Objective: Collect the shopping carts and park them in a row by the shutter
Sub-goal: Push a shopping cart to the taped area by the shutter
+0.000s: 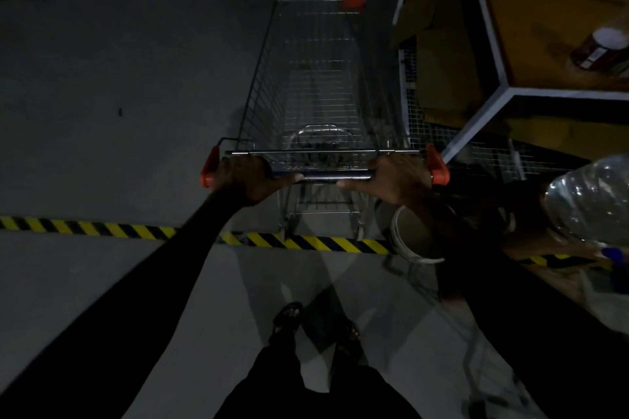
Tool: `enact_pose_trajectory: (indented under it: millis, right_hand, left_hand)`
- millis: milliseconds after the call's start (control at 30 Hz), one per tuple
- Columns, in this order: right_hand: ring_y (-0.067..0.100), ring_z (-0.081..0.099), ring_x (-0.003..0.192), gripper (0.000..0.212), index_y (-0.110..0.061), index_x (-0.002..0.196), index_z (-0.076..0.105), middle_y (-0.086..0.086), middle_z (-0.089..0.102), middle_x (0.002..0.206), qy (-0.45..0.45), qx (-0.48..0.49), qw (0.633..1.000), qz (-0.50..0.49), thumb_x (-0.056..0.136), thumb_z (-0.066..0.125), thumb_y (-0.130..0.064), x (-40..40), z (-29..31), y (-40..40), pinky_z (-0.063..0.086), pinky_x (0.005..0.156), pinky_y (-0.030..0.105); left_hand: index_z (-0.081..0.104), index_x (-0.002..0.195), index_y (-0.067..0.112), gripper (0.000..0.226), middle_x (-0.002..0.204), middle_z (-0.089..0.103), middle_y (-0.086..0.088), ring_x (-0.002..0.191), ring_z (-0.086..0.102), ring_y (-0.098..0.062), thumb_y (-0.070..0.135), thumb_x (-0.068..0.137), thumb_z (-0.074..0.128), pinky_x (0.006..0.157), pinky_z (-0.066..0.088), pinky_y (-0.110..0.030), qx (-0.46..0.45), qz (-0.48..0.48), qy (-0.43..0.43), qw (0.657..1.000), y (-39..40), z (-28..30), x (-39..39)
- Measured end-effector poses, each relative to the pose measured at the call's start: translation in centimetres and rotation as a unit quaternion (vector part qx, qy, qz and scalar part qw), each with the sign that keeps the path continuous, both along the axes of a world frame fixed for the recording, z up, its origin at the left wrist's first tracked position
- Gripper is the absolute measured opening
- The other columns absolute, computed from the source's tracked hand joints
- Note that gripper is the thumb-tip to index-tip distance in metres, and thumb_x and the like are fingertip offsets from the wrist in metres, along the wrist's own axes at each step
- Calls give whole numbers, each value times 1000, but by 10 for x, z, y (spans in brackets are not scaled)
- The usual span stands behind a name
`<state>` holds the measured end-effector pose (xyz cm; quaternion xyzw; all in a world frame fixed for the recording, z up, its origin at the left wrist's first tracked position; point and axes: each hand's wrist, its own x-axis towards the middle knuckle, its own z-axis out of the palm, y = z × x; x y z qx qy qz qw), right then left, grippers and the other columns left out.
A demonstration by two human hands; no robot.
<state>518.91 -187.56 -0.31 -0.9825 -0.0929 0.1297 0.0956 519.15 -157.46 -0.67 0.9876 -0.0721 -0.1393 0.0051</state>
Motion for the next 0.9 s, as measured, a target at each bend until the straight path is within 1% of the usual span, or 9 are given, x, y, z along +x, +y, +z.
enact_pose_trajectory:
  millis: [100,200,367,433,533,667,767,833,900]
  right_hand:
    - [19,70,93,104,-37,116,74,-3,77,103,-5,-18,1000,3,65,23,-112,5,9,4,50,81,35]
    - [21,71,109,91,-41,132,68,-2,76,122,-22,-9,1000,9,74,37,-104,6,11,10,46,84,31]
    - [17,72,106,91,-49,123,71,-11,77,115,-3,-23,1000,-14,68,30,-109,10,11,20,46,79,28]
    - [16,71,109,92,-51,122,70,-12,75,119,4,-6,1000,-26,66,28,-111,11,9,21,53,86,31]
    - [20,70,114,91,-55,130,64,-10,73,129,15,13,1000,-19,66,30,-110,12,10,19,57,97,40]
    - [22,68,121,80,-60,130,63,-9,71,133,-2,1,999,-35,71,36,-106,2,15,18,53,102,39]
    - [25,71,116,84,-50,120,73,-4,79,116,-69,-19,996,-56,73,31,-105,-9,14,19,48,109,47]
    - [29,71,114,73,-40,110,77,0,80,108,-116,-24,990,-75,78,44,-97,-17,9,21,42,113,57]
    - [34,67,120,56,-31,112,77,6,76,119,-130,-2,986,-103,85,64,-77,-31,8,26,42,109,65]
  left_hand:
    - [59,57,21,98,70,64,-2,88,72,-26,108,72,16,90,55,-43,9,-15,-20,1000,3,-3,10]
    - [59,54,20,104,56,52,6,77,72,-22,110,69,10,79,53,-36,-3,-29,-62,998,13,-10,16]
    - [59,55,17,103,54,58,5,56,55,-10,110,69,16,68,46,-31,-33,-23,-32,999,23,-7,23]
    - [53,53,17,98,51,55,4,50,50,-8,108,70,20,61,41,-29,-58,-19,-51,997,22,-2,22]
    - [51,55,22,96,56,48,8,65,60,-16,109,69,10,72,46,-33,-50,-26,-60,997,22,-3,17]
    - [57,62,23,93,64,62,5,76,70,-19,106,77,19,78,52,-35,-98,-30,-28,994,22,-10,16]
    - [64,72,22,92,77,72,-1,89,73,-25,104,81,22,84,51,-35,-99,-37,-34,994,20,-11,17]
    - [71,89,24,85,89,76,-3,98,73,-28,97,87,28,87,47,-37,-111,-44,-37,992,19,-11,15]
    - [70,98,26,72,90,76,-3,97,74,-29,89,92,36,86,50,-37,-156,-57,-52,985,16,-12,14]
